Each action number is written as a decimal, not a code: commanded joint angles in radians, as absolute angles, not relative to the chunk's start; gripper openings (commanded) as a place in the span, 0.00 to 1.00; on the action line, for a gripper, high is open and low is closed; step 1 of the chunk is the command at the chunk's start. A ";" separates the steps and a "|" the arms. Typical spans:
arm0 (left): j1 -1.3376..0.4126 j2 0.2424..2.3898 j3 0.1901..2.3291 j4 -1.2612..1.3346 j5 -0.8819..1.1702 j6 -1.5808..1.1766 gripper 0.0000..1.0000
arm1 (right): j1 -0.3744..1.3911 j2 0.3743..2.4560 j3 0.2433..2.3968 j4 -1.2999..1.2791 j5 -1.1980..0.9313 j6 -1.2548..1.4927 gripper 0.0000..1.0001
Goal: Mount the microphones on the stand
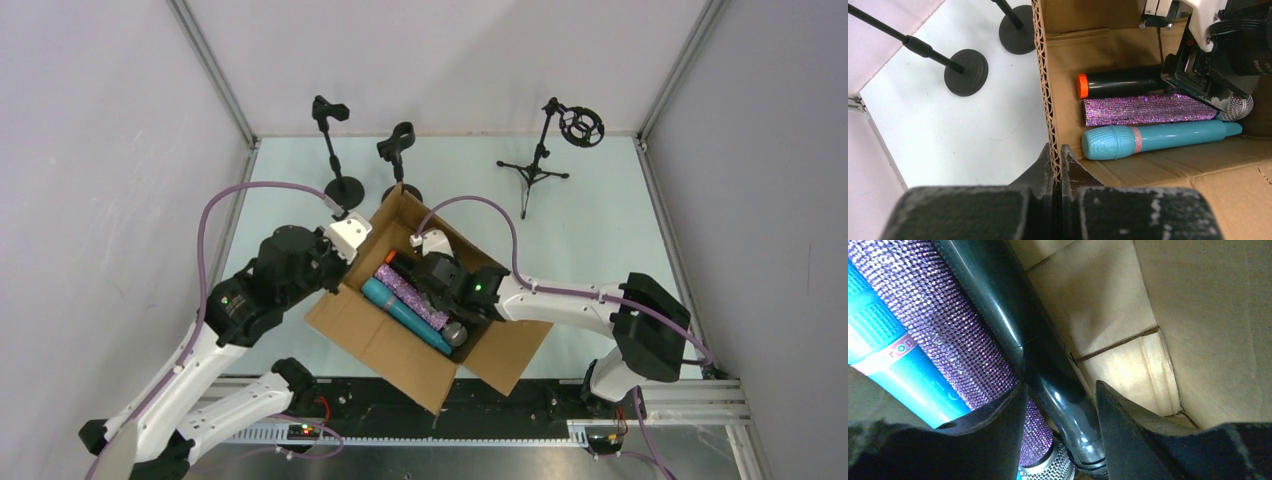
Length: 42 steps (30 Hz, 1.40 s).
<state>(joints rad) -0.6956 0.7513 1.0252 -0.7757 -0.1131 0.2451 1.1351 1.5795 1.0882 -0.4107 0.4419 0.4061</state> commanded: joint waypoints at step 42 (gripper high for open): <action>-0.724 0.735 0.913 -0.692 -0.255 0.306 0.00 | 0.860 0.944 1.153 -0.951 0.459 0.585 0.00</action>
<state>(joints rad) -0.7132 0.7597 0.9176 -0.7258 -0.2455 0.2626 1.0489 0.9642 1.1980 -0.7391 0.4301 0.4561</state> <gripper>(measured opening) 0.036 0.436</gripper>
